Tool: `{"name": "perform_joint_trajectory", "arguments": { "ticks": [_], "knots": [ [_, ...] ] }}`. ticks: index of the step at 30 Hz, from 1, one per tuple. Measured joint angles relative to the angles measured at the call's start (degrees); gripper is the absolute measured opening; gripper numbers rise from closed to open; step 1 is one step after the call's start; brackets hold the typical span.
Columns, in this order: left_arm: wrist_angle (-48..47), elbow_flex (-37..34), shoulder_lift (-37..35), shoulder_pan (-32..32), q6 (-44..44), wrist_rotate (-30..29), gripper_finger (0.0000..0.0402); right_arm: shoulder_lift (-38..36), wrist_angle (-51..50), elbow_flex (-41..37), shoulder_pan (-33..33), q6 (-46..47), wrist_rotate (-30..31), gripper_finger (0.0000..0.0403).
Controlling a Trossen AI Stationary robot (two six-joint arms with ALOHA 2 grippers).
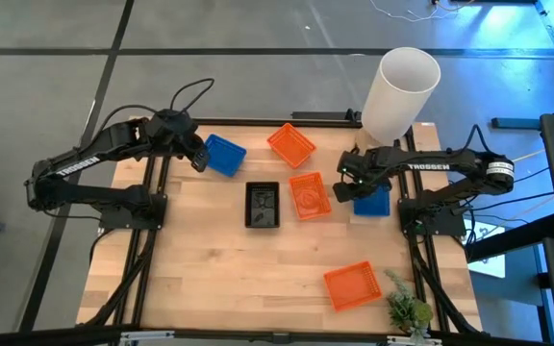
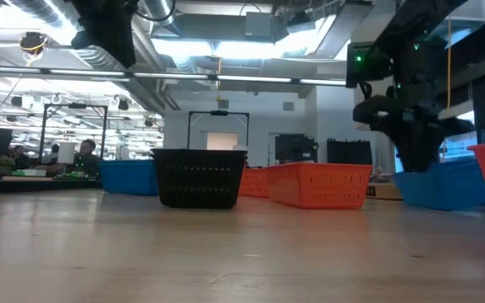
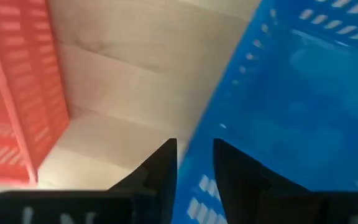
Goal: Stack baskets by color
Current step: Stack the right blue bin on top of the left blue bin
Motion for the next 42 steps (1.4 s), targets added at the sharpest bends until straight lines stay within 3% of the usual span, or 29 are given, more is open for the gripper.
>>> {"name": "perform_joint_trajectory", "arguments": {
  "ticks": [5, 12, 15, 22, 27, 30, 37, 40, 42],
  "knots": [
    [0.0, 0.0, 0.0, 0.0, 0.02, 0.0, 0.0065, 0.0, 8.69, -3.34, 0.02, -3.02, 0.21, 0.0096],
    [0.0, 0.0, 0.0, 0.0, 0.02, 0.0, 0.0065, -0.13, 7.04, -4.06, 0.04, -7.84, 4.5, 0.0017],
    [-0.01, 0.0, 0.0, 0.0, 0.03, 0.01, 0.0065, -0.11, 6.48, -3.21, 0.02, -10.62, 5.13, 0.0013],
    [-3.0, -0.48, 0.0, 0.0, 1.07, -0.02, 0.0065, 0.09, -0.15, 5.74, 0.55, -17.01, 4.71, 0.0005],
    [-5.19, -5.93, 1.02, -0.02, -0.05, 0.0, 0.0065, 0.09, -5.74, 14.49, 1.86, -20.57, 7.49, 0.0003],
    [-2.1, -9.98, 1.65, -0.02, -0.05, -1.98, 0.0065, 0.09, -7.95, 19.56, 2.23, -22.06, 10.16, 0.0002],
    [12.02, -19.35, 4.68, 0.88, 0.26, -15.08, 0.0065, 0.33, -6.82, 29.11, 2.27, -27.83, 13.64, 0.0001],
    [21.06, -22.48, 7.22, 2.45, 0.28, -15.49, 0.0065, 1.03, -4.24, 31.46, 1.94, -30.71, 13.64, 0.0001],
    [26.03, -23.89, 9.52, 3.46, 0.42, -12.37, 0.0065, 1.89, -2.66, 32.75, 1.57, -32.81, 13.61, 0.0001]
  ]
}}
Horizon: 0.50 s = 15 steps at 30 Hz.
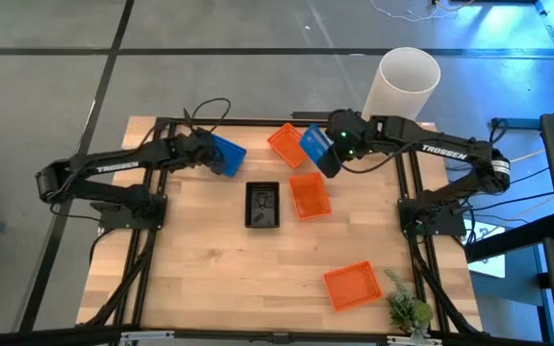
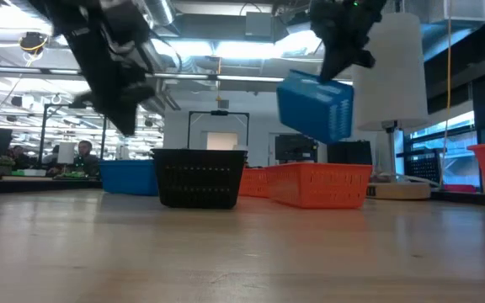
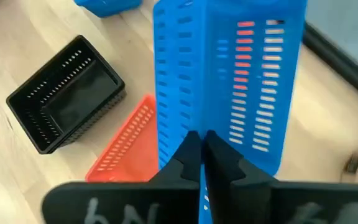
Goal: Stack baskets by color
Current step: Stack the right blue bin on top of the left blue bin
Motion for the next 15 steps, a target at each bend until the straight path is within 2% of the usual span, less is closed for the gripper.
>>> {"name": "perform_joint_trajectory", "arguments": {
  "ticks": [3, 10, 15],
  "knots": [
    [3.18, -0.26, 3.77, 0.76, 0.0, 3.96, 0.0065, 1.38, 1.05, 1.46, -0.29, -2.09, 0.02, 0.0001],
    [2.67, -0.29, 13.01, -0.12, -0.04, 8.13, 0.0065, 4.66, 2.27, 4.03, -0.88, -6.8, -0.04, 0.0001],
    [2.71, -0.28, 16.15, -2.34, -0.31, 14.71, 0.0065, 6.3, 2.56, 6.48, -1.23, -9.45, -0.06, 0.0001]
  ]
}}
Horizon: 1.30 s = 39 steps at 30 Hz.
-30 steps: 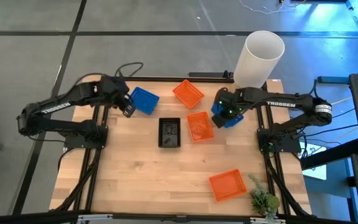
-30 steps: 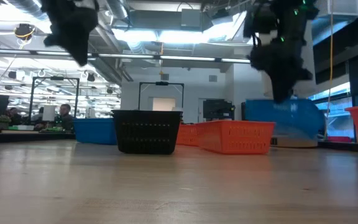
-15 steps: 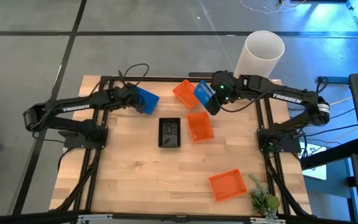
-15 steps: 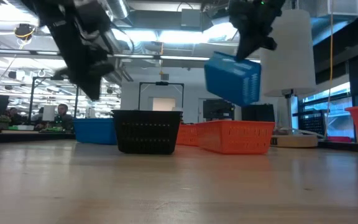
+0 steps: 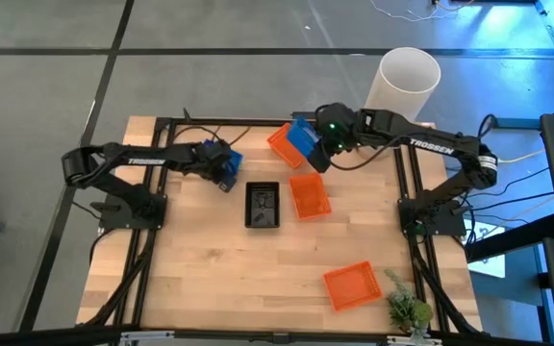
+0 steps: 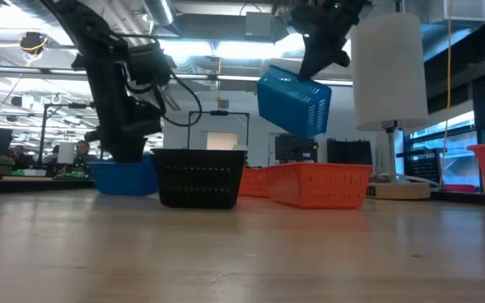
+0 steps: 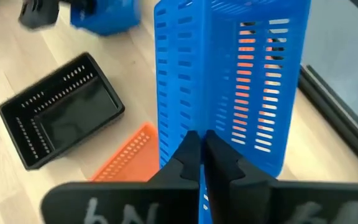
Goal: Stack baskets by color
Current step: Stack the right blue bin on top of the left blue bin
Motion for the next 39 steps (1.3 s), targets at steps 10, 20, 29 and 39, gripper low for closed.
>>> {"name": "perform_joint_trajectory", "arguments": {
  "ticks": [10, 20, 29, 39],
  "knots": [
    [-0.19, 0.11, -1.38, -6.96, -4.5, 12.96, 0.0065, 2.92, 0.52, 6.02, -0.63, -4.0, -0.01, 0.0001],
    [-18.85, 12.14, -8.73, -11.75, -4.68, -5.92, 0.0065, 10.7, 0.52, 16.6, 0.54, -2.9, -0.84, 0.0001],
    [-46.97, 25.34, -19.93, -18.44, -15.13, -19.96, 0.0065, 23.25, -3.74, 33.3, 7.61, -0.73, -0.56, 0.0001],
    [-54.38, 28.76, -29.46, -24.53, -16.28, -23.63, 0.0065, 37.64, -1.9, 48.55, 12.64, 6.46, 1.59, 0.0]
  ]
}}
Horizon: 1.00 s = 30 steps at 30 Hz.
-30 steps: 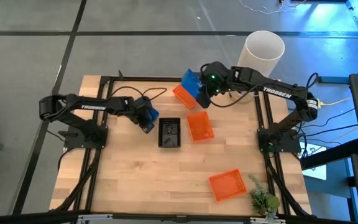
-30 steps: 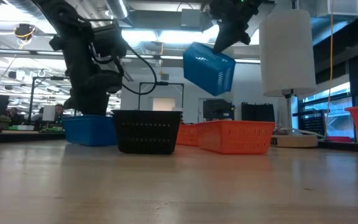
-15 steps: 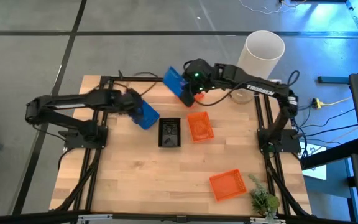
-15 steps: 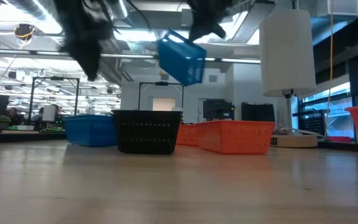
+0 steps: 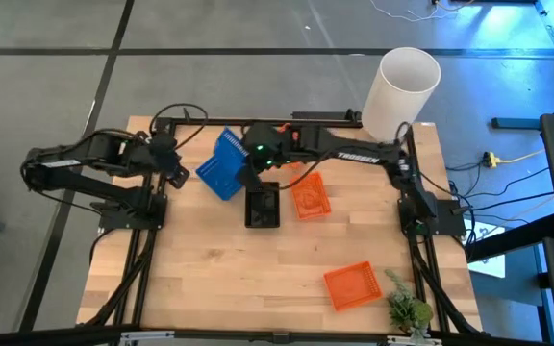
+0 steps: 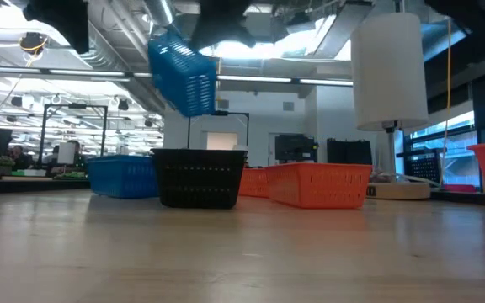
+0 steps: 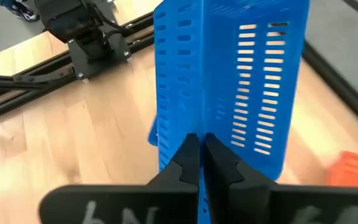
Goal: Stack baskets by color
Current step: Stack the right blue bin on top of the left blue bin
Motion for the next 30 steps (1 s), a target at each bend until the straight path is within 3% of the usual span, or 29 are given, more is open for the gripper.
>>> {"name": "perform_joint_trajectory", "arguments": {
  "ticks": [7, 20, 26, 30],
  "knots": [
    [-0.32, 0.0, -0.74, -0.47, 5.78, 0.6, 0.0065, 5.01, 0.83, 1.52, -0.22, 4.1, 0.02, 0.0],
    [0.06, -0.38, -0.31, -0.46, 6.2, 0.29, 0.0065, 5.75, 2.82, 1.47, -0.3, 5.87, -0.04, 0.0],
    [0.96, -7.39, -0.26, -0.46, 11.39, 3.02, 0.0065, 5.75, 2.71, 1.47, -0.32, 8.46, 1.52, 0.0],
    [8.31, -15.37, -0.46, -0.46, 17.46, 7.79, 0.0065, 5.75, 2.36, 1.47, -0.32, 11.32, 1.46, 0.0]
  ]
}}
